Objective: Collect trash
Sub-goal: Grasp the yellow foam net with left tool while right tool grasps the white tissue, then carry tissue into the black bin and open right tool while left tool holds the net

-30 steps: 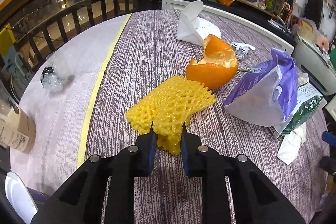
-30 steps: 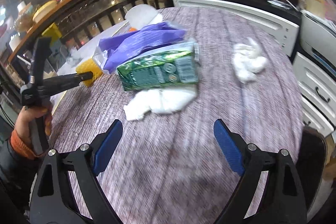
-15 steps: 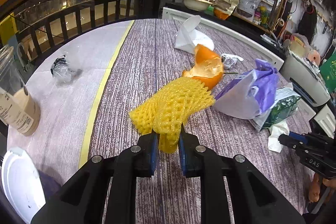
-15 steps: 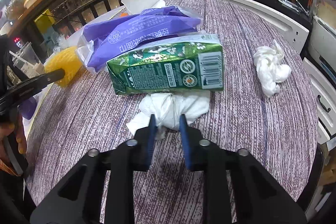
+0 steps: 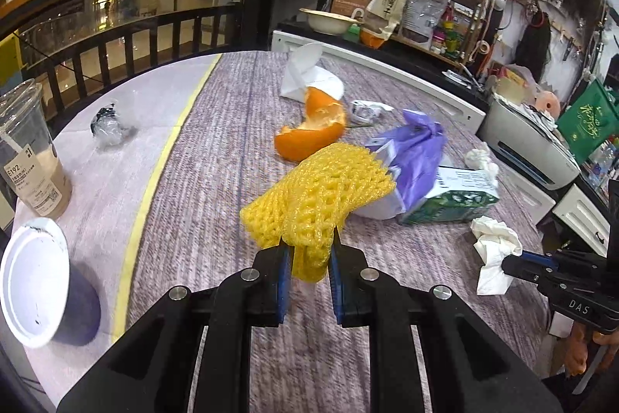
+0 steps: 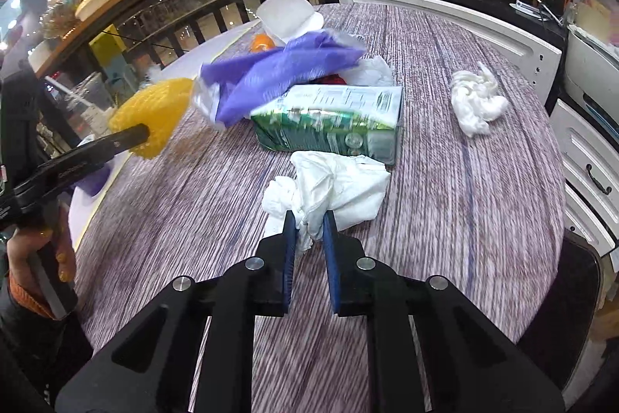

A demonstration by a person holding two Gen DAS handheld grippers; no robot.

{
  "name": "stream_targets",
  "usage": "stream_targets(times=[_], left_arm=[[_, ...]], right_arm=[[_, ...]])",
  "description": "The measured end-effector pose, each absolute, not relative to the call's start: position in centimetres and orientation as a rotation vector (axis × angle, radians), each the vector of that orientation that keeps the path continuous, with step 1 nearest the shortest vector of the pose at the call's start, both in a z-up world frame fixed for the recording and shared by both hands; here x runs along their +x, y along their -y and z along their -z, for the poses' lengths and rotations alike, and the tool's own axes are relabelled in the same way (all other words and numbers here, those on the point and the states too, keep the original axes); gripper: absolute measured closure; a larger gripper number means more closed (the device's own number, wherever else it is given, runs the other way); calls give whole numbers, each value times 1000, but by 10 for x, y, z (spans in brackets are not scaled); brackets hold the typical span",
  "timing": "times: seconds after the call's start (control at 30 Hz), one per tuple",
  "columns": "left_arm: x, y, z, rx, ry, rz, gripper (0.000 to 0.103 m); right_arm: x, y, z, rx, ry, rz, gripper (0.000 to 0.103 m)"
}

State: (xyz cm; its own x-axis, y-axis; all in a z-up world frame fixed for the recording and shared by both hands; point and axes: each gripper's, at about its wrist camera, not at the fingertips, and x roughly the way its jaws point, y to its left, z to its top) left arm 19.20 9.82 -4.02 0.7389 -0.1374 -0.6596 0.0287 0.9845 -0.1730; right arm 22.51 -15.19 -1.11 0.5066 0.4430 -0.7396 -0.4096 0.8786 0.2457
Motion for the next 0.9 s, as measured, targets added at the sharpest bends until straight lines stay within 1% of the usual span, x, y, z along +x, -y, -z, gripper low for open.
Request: stream_targets(times=[0.4,0.9], left_arm=[[166,-49,28,-129,-695,197,86],[151,18,20,-102,-675,330,86]], right_arm=[[182,191,-7,64,-818,-466,88],[156,256,-9,166,-764,-350,88]])
